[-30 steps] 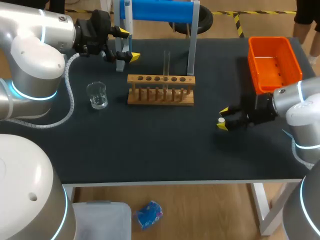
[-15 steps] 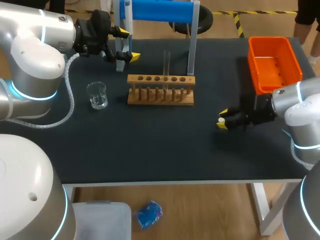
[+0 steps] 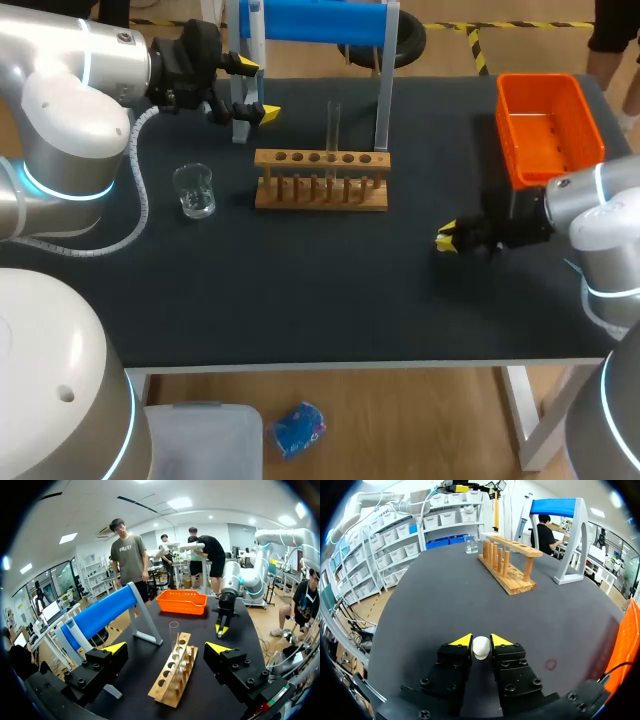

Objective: Invert the test tube, pick up the pipette, mount the tip to pipette, aspirate from beaker and dispense into the tube, eject the tip, return the pipette, and cap with the stopper.

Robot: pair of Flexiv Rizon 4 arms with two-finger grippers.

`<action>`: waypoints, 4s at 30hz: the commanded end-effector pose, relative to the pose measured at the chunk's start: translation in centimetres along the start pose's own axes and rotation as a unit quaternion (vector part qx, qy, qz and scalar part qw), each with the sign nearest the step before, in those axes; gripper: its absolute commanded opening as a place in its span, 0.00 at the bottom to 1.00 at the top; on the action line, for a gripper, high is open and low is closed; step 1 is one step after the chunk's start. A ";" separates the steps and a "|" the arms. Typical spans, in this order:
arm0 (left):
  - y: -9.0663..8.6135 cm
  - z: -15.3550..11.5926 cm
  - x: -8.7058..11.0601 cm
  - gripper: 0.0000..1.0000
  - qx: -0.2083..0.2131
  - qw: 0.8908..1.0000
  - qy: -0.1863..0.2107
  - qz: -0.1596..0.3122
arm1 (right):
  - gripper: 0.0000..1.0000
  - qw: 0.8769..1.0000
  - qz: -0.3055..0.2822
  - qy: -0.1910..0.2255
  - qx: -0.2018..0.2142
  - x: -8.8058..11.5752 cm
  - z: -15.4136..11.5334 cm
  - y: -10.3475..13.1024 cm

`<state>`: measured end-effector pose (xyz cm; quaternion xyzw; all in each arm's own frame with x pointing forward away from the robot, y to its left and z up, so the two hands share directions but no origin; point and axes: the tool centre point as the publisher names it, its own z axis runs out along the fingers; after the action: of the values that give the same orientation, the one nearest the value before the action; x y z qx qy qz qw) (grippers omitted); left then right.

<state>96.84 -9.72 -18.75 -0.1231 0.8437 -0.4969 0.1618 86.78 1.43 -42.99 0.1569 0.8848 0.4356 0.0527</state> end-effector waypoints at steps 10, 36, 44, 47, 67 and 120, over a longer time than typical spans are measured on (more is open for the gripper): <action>0.0 -0.1 -0.1 1.00 0.001 1.000 0.002 0.000 | 0.00 1.000 -0.016 -0.013 -0.006 0.1 -1.9 3.2; 0.0 -0.1 -0.1 1.00 0.001 1.000 0.002 0.000 | 0.00 0.997 -0.047 -0.044 -0.032 -3.1 -5.1 19.9; 0.0 -0.1 -0.1 1.00 0.001 1.000 0.002 0.000 | 0.00 0.997 -0.047 -0.047 -0.028 -3.7 -4.0 24.3; 0.0 -0.1 -0.1 1.00 0.001 1.000 0.002 0.000 | 0.00 0.997 -0.049 -0.049 -0.032 -3.8 -3.6 25.3; 0.0 -0.1 -0.1 1.00 0.001 1.000 0.002 0.000 | 0.00 0.997 -0.050 -0.049 -0.031 -3.7 -3.6 25.3; 0.0 -0.1 -0.1 1.00 0.001 1.000 0.002 0.000 | 0.00 0.990 -0.121 0.035 -0.062 -5.7 3.5 30.5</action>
<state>96.83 -9.71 -18.75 -0.1231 0.8437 -0.4969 0.1618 99.64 19.46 -21.13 0.0312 0.8689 0.4865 0.0862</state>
